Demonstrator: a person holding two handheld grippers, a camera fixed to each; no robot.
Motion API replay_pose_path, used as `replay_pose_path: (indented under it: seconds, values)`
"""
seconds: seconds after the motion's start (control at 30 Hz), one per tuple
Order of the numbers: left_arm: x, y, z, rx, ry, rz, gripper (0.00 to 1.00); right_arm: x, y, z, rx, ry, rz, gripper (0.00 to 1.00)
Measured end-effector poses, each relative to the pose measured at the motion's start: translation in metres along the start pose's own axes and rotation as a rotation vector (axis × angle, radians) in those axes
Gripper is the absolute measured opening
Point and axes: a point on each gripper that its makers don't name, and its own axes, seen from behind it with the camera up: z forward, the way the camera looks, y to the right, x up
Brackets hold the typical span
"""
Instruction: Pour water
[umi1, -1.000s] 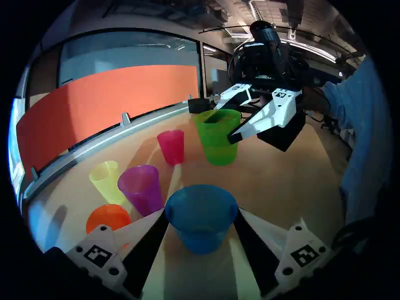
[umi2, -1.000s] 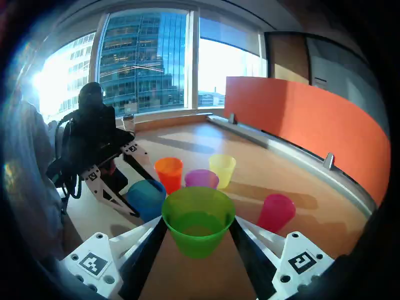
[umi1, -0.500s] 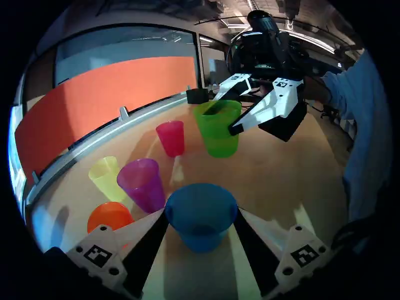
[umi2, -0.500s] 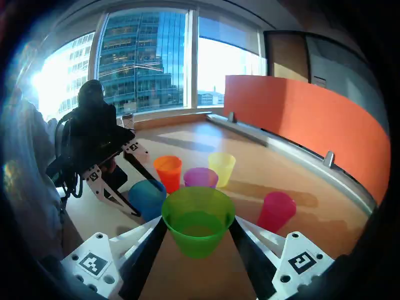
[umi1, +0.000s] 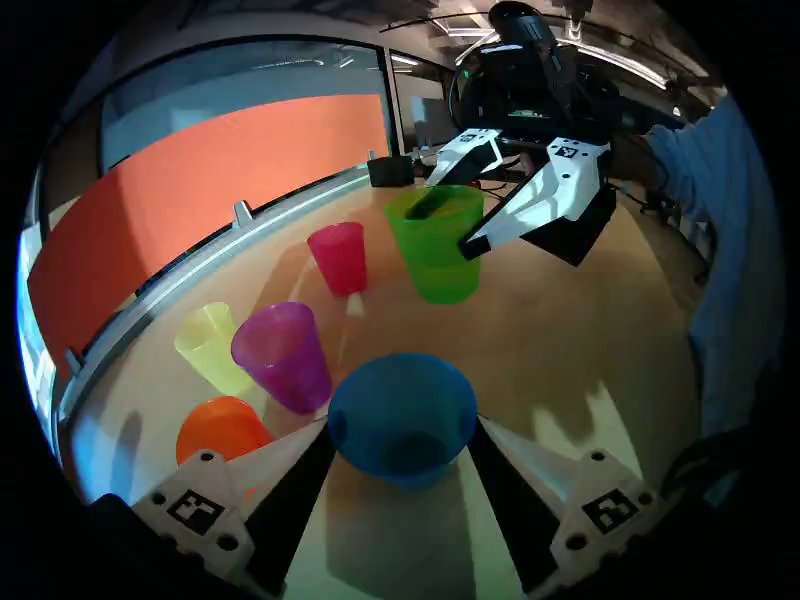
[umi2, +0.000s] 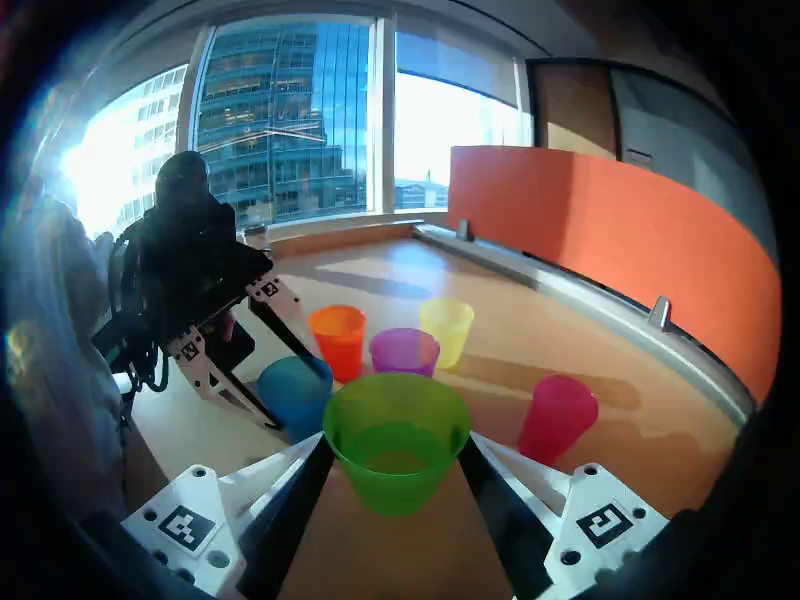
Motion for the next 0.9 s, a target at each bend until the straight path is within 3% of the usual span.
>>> replay_pose_path:
  seconds: [0.1, 0.9]
  values:
    - [-0.005, 0.001, 0.0, -0.007, -0.025, -0.008, 0.97, -0.002, -0.001, 0.001, 0.0, -0.002, 0.001, 0.89]
    - [-0.019, -0.006, -0.032, 0.048, -0.064, 0.013, 0.98, -0.047, -0.02, 0.022, 0.026, -0.094, 0.03, 0.89]
